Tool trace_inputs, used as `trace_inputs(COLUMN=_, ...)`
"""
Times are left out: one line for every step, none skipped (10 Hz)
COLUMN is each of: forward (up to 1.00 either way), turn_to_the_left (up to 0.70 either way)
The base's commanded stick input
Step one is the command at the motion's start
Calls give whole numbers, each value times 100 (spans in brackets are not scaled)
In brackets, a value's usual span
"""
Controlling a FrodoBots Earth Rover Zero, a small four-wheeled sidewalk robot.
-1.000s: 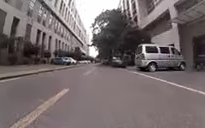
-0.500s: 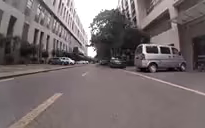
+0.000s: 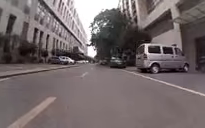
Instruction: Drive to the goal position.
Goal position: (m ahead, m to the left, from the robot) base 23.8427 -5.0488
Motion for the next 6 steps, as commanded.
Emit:
trace_inputs(forward=70, turn_to_the_left=0)
trace_inputs(forward=70, turn_to_the_left=0)
trace_inputs(forward=70, turn_to_the_left=0)
trace_inputs(forward=70, turn_to_the_left=0)
trace_inputs(forward=70, turn_to_the_left=0)
trace_inputs(forward=70, turn_to_the_left=0)
